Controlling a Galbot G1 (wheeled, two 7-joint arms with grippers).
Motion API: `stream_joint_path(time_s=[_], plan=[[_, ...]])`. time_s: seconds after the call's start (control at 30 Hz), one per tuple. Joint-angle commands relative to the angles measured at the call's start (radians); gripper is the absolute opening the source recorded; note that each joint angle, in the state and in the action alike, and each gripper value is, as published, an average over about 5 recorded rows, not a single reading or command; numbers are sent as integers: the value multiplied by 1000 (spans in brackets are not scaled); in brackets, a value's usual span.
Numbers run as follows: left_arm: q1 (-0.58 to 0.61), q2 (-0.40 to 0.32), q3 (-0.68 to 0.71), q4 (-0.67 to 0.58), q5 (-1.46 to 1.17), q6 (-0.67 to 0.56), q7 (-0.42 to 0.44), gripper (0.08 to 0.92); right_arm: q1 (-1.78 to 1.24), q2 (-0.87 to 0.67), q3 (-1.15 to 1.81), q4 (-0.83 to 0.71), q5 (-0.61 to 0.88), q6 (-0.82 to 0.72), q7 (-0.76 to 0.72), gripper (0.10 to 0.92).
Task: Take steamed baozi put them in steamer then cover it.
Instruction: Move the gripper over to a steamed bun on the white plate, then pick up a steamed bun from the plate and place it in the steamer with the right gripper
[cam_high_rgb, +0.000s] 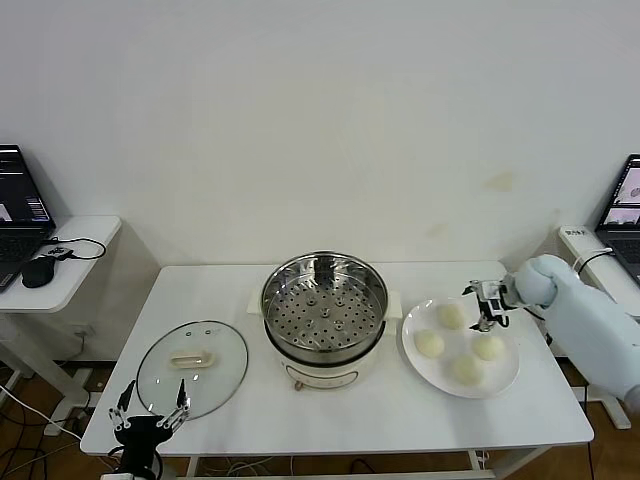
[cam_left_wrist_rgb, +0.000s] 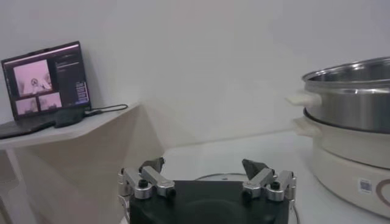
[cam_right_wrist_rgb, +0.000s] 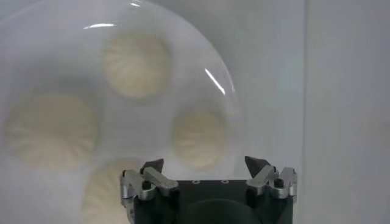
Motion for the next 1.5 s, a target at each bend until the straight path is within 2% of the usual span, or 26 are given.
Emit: stream_joint_path(time_s=[0.03,0.33,0.57,0.8,1.07,1.33,1.5], plan=[[-1,1,-5,5,0,-2,0,823,69,123,-78,-170,-20,-10,-34,823],[-8,4,-8,12,0,-3,-3,823,75,166,-77,-219,-37,-12,-31,817],[-13,3,-6,18,0,-3,-4,823,78,169,-77,-230,-49,-20,-33,683],[-10,2,-6,15,0,-3,-5,823,90,150,-90,-211,-33,-19,-48,635],[-8,3,-6,10,0,-4,-6,823,138,71,-165,-102,70,-37,-67,622],[-10,11,-3,1,-1,-3,-5,823,330,-93,-347,171,301,-105,-92,623],[-16,13,6,-6,-2,-3,-5,823,508,-115,-471,249,417,-123,-98,628]])
